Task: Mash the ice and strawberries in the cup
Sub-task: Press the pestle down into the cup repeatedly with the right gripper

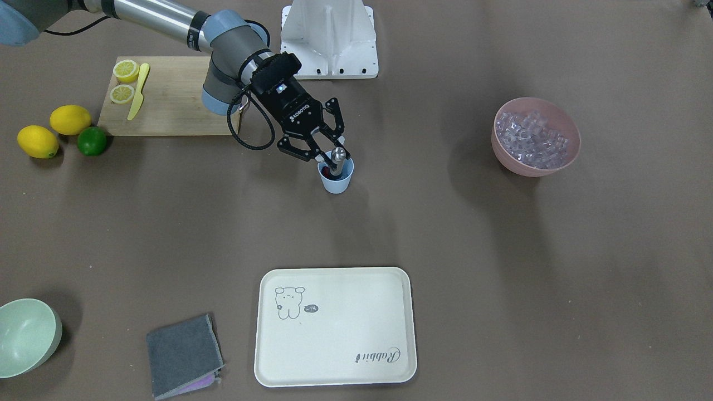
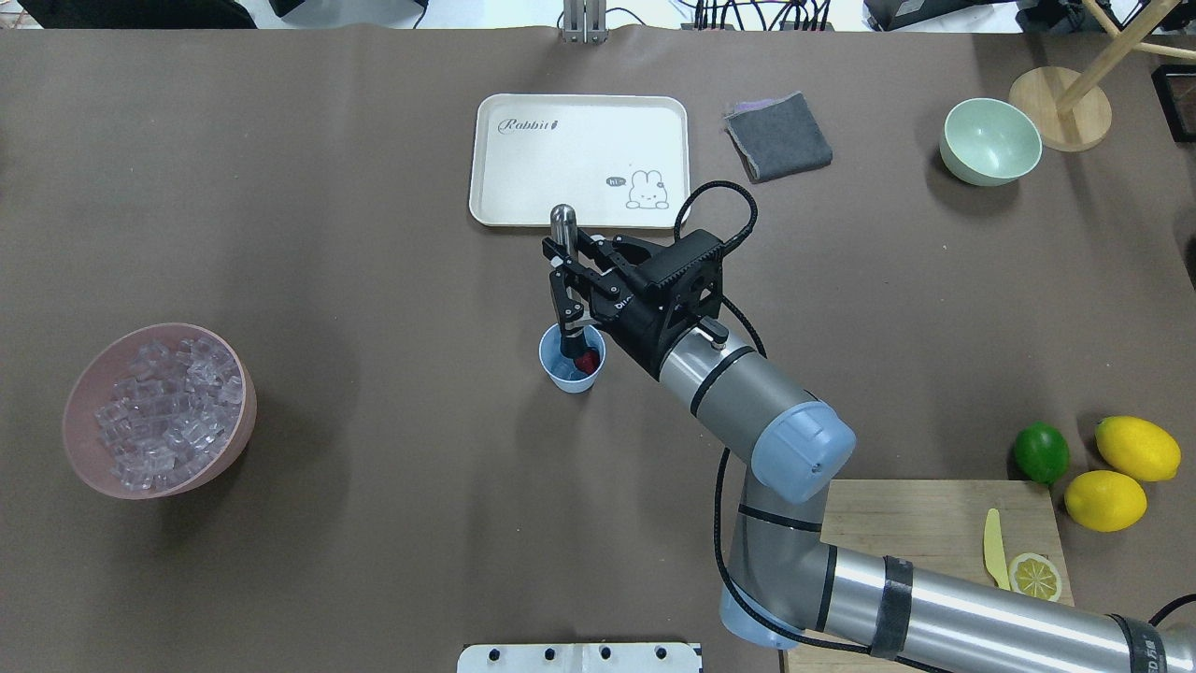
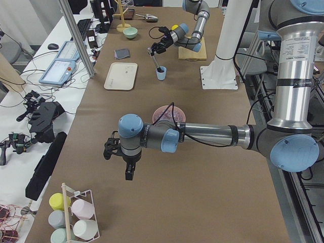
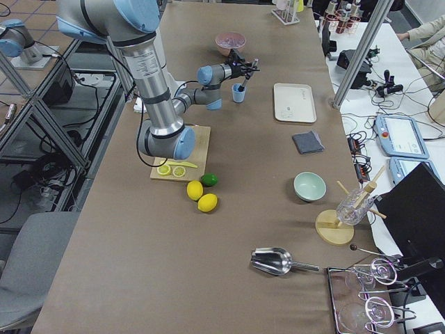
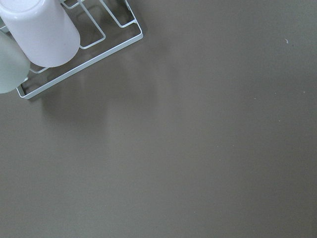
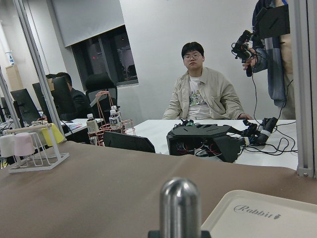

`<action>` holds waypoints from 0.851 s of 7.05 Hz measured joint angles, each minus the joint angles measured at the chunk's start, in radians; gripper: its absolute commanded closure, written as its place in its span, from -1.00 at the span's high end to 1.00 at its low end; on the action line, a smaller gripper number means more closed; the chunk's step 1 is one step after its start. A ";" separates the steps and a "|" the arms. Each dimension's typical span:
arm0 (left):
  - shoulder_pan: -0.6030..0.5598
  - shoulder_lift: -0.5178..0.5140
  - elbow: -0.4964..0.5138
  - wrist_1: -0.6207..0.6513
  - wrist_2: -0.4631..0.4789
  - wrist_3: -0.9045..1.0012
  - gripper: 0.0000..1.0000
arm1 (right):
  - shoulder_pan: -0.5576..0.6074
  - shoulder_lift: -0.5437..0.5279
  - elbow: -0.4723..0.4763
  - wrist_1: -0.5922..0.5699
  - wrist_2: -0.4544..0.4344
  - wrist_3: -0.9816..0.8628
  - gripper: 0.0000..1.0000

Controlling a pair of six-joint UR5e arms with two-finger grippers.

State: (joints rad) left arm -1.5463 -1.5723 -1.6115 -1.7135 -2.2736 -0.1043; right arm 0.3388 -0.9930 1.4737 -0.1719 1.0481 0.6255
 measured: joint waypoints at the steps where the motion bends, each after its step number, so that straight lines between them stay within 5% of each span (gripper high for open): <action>1: 0.000 0.000 0.000 0.000 0.000 0.000 0.96 | -0.005 0.000 -0.004 -0.001 0.000 0.000 -1.00; 6: 0.000 0.002 -0.002 0.000 0.000 0.000 0.96 | 0.006 0.014 0.036 -0.003 -0.001 -0.001 -1.00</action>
State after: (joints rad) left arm -1.5462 -1.5699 -1.6137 -1.7134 -2.2734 -0.1043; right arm 0.3450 -0.9793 1.5100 -0.1749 1.0467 0.6249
